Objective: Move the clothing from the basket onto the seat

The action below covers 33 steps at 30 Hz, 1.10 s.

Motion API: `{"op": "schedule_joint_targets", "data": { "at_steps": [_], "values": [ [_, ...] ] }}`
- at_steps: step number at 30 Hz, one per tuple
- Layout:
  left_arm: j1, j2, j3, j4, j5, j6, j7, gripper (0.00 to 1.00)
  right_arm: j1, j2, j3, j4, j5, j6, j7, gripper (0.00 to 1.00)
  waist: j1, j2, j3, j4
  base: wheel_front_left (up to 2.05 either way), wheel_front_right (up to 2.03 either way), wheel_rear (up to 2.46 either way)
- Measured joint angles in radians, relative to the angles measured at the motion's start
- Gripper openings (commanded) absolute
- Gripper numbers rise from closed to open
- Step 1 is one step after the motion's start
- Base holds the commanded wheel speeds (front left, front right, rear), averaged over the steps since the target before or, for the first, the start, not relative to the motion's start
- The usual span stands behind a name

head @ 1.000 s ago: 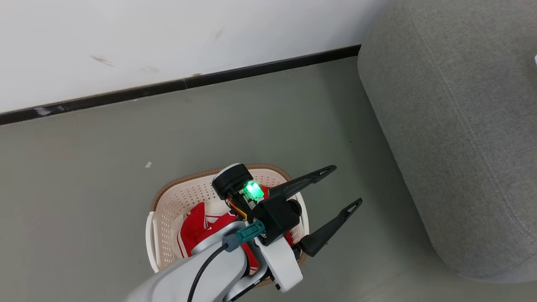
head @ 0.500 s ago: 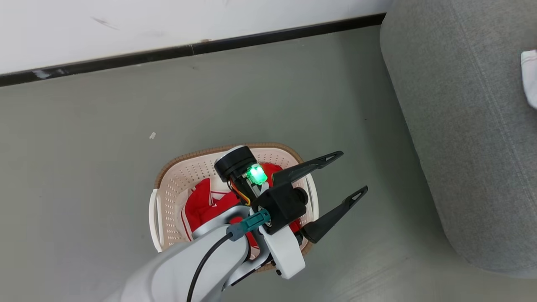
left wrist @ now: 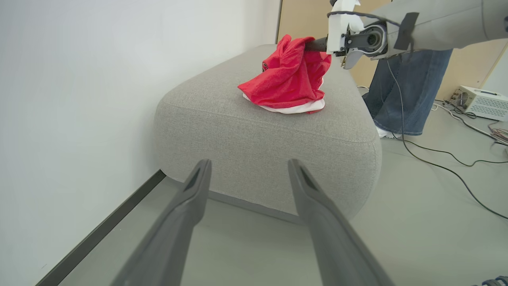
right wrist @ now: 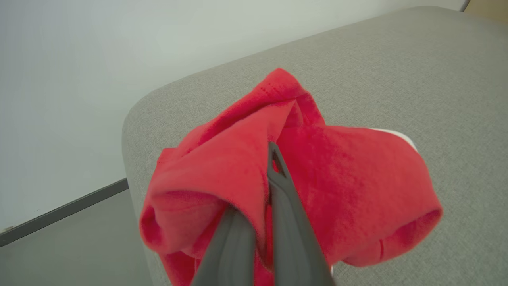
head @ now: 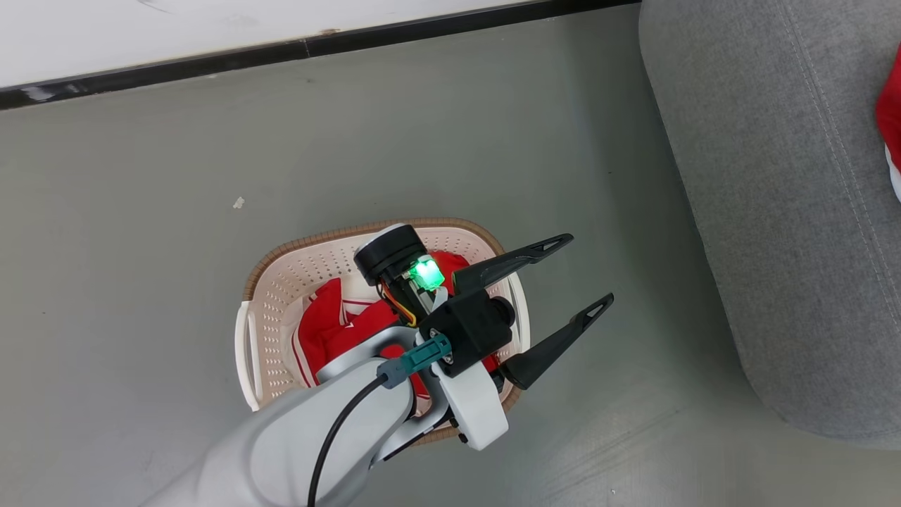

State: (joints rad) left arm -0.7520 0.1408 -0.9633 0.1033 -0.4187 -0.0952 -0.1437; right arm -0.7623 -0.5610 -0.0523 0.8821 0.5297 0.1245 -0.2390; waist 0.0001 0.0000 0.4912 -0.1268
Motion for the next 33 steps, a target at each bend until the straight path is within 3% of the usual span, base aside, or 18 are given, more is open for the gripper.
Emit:
{"op": "schedule_joint_targets", "data": {
  "at_steps": [5, 7, 8, 9, 20, 33],
  "values": [
    [-0.001, 0.001, 0.000, 0.014, 0.000, -0.005, -0.016, 1.00, 0.017, 0.000, 0.000, 0.000, 0.006, 0.000, -0.003, 0.00, 0.0000, 0.0000, 0.007, -0.010, 0.00, 0.00, 0.00],
    [-0.001, 0.002, 0.000, 0.020, 0.000, -0.006, -0.022, 1.00, 0.033, 0.001, -0.001, 0.001, 0.006, 0.000, -0.008, 0.36, 0.0000, 0.0000, 0.006, -0.013, 0.00, 0.00, 0.00],
    [-0.001, 0.002, 0.000, 0.024, 0.000, -0.006, -0.025, 1.00, 0.041, 0.001, -0.001, 0.001, 0.006, 0.000, -0.008, 0.64, 0.0000, 0.0000, 0.004, -0.015, 0.00, 0.00, 0.00],
    [-0.001, 0.002, 0.000, 0.028, 0.000, -0.006, -0.026, 1.00, 0.046, 0.001, -0.001, 0.001, 0.006, 0.000, -0.008, 1.00, 0.0000, 0.0000, 0.003, -0.016, 0.00, 0.00, 0.00],
    [-0.001, 0.003, 0.001, 0.073, -0.001, -0.013, -0.055, 1.00, 0.104, 0.017, 0.023, -0.045, 0.031, 0.000, -0.009, 1.00, 0.0000, 0.0000, -0.026, -0.046, 0.00, 0.00, 0.00],
    [0.004, 0.023, 0.052, 0.133, -0.017, -0.004, -0.078, 1.00, 0.212, 0.036, 0.060, -0.241, 0.041, 0.000, -0.009, 1.00, 0.0000, 0.0000, -0.085, -0.073, 0.00, 0.00, 0.00]
  ]
}}
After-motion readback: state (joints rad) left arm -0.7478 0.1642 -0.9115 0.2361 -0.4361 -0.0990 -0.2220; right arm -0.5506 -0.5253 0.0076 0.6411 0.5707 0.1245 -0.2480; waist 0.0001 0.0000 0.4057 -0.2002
